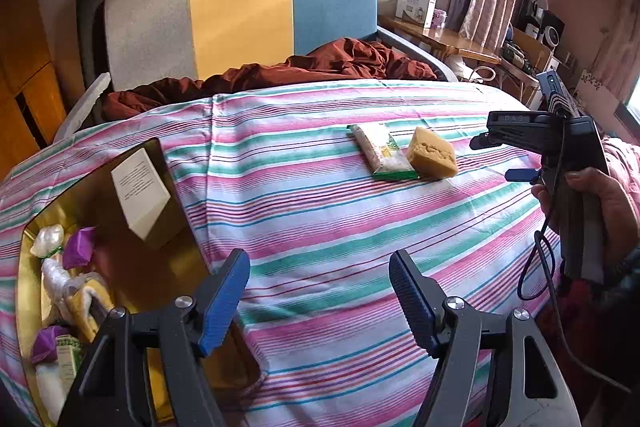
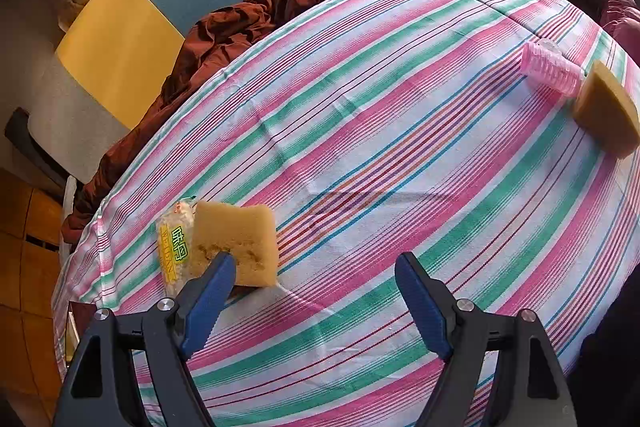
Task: Organize objects
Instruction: 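Move both grippers back toward the WEIDAN packet and yellow sponge, then grasp the WEIDAN biscuit packet with the left gripper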
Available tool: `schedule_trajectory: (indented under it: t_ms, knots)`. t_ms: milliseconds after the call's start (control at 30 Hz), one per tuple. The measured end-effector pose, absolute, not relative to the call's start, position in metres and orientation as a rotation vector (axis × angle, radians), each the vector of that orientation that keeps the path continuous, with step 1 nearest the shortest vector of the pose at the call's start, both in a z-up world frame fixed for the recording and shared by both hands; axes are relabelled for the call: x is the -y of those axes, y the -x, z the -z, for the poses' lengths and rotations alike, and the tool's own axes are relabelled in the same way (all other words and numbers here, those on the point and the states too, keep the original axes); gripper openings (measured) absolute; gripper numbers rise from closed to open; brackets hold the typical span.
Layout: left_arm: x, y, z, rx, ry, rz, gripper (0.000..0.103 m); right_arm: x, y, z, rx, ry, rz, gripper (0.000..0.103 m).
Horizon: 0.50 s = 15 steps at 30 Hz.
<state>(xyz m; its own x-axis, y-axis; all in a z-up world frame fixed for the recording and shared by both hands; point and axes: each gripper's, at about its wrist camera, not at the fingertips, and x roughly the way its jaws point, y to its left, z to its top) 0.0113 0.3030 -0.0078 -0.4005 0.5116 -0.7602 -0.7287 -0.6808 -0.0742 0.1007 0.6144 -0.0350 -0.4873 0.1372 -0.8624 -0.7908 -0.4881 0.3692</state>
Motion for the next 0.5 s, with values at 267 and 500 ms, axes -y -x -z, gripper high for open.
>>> schedule_trajectory:
  t_ms: [267,500]
  knots:
    - [-0.363,0.012,0.026,-0.352,1.102,-2.071,0.073,-0.616,-0.102,0.033,-1.149,1.048,-2.054,0.083]
    - [-0.416,0.04,0.048,-0.372,1.166,-2.044,0.073,-0.619,-0.104,0.035,-1.204,1.048,-2.067,0.083]
